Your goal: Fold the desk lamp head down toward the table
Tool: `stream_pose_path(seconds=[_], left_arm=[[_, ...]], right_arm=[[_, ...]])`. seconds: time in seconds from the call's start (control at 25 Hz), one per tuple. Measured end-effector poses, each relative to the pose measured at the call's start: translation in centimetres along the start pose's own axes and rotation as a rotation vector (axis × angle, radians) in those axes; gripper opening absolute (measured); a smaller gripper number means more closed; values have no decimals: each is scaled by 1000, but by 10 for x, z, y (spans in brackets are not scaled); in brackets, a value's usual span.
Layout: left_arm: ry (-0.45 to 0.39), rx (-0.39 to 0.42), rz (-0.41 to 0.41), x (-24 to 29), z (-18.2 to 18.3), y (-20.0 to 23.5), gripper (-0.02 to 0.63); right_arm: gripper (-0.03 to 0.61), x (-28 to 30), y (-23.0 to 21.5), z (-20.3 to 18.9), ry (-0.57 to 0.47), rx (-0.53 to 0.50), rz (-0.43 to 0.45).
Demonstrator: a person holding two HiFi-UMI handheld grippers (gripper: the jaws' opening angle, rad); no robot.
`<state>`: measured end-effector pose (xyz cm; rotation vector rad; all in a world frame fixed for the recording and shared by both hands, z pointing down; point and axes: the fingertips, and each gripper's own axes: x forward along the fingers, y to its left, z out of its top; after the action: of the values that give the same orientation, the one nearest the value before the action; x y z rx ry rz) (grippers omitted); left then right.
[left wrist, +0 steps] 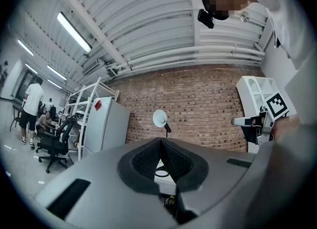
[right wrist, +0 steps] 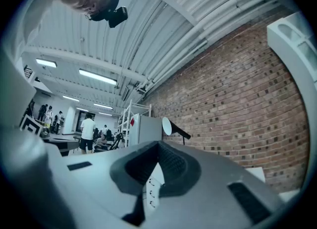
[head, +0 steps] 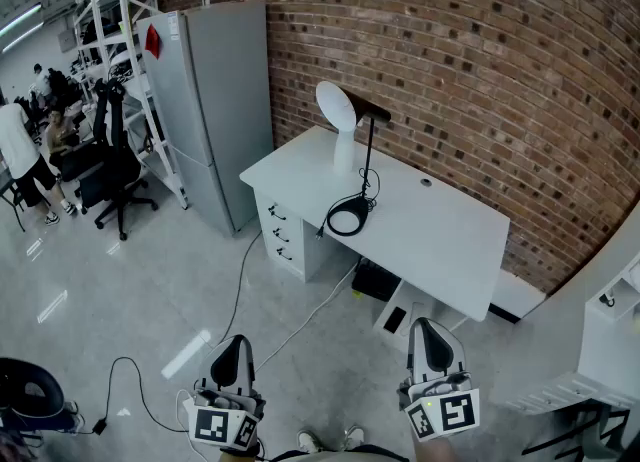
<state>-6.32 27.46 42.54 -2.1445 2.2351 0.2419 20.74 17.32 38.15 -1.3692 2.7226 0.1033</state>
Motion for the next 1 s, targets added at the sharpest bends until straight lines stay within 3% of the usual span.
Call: stream_pose_path(seconds=[0.56,1.0], left_arm=[[7,-9,-23,4,-6,9,8],[21,-41,-85,7,-24,12,8]], right_arm=[[15,9,12,-2,1,6,-4],[15,15,34,-12,25,-3,10]])
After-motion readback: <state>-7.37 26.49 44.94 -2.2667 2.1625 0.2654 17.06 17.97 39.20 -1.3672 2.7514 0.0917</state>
